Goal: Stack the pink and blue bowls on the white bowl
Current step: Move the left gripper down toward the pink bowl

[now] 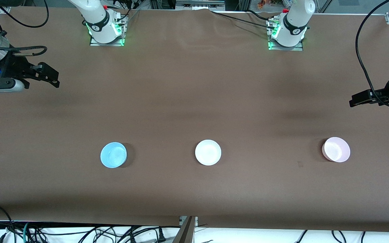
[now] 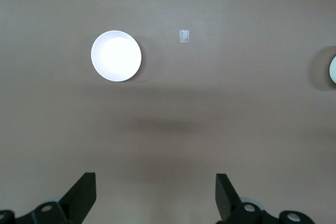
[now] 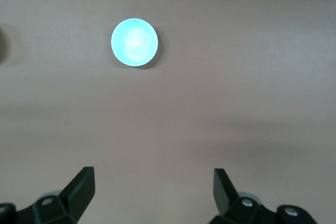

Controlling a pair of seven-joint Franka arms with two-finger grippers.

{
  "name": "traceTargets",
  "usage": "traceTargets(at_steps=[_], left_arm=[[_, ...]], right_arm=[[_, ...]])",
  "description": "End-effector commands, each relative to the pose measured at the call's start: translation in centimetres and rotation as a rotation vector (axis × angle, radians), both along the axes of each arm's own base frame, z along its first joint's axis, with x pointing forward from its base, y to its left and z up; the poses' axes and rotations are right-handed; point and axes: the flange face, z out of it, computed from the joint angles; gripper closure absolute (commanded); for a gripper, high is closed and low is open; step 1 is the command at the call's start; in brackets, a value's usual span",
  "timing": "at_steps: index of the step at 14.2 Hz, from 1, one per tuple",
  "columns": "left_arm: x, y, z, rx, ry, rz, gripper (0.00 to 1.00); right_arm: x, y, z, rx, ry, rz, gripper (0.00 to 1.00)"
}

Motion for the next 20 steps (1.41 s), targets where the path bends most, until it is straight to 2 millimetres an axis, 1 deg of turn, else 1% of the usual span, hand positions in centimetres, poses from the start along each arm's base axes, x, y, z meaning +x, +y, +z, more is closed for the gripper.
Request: traceTargets(at_steps=[1,5,6,7,8,9,11,12,14,16,17,18,20], left_arm=[[-0.3,-0.1,0.4,0.023,0.006,-0.013,0.0],[-0.2,-0.2,0.2,0.014,0.009,-0.013,0.0],[-0.1,0.3,0.0,0.012,0.006,-0.005,0.0],[0.1,0.8,-0.4,0.016,0.007,-0.002,0.0],[0.4,1.8,-1.4,0.009,0.019,0.001,0.0],[0.8,4.1,-2.3,0.012,0.005,0.006,0.0],[1.1,7.1,-4.9,0.009,0.009,-0.041,0.0],[1.3,9.2,-6.0,0.007,0.009,-0.038,0.0],[1.9,12.0,-8.6,-0.027,0.01,-0.019,0.0],[2.2,15.0,-12.5,-0.102,0.042,0.023,0.0],[2.6,15.9,-14.4,-0.129,0.038,0.039,0.0],[3.1,17.1,-15.9,-0.132,0.014,0.041,0.0],[3.7,19.5,-19.7,-0.137,-0.013,0.008,0.0]], right_arm=[[-0.3,0.1,0.3,-0.005,-0.01,-0.011,0.0],[-0.4,0.1,0.3,-0.005,-0.011,-0.01,0.0],[-0.3,0.2,0.3,-0.005,-0.01,-0.01,0.0],[-0.3,0.1,0.3,-0.005,-0.011,-0.011,0.0],[-0.4,0.2,0.4,-0.003,-0.013,-0.01,0.0],[-0.3,0.1,0.3,-0.002,-0.009,-0.013,0.0],[-0.3,0.1,0.3,-0.002,-0.009,-0.013,0.0],[-0.3,0.1,0.3,-0.002,-0.011,-0.013,0.0],[-0.3,0.1,0.3,-0.002,-0.011,-0.013,0.0],[-0.4,0.1,0.3,-0.002,-0.011,-0.013,0.0],[-0.3,0.1,0.3,-0.002,-0.009,-0.013,0.0],[-0.3,0.1,0.3,-0.003,-0.011,-0.013,0.0],[-0.3,0.1,0.3,-0.001,-0.012,-0.013,0.0]])
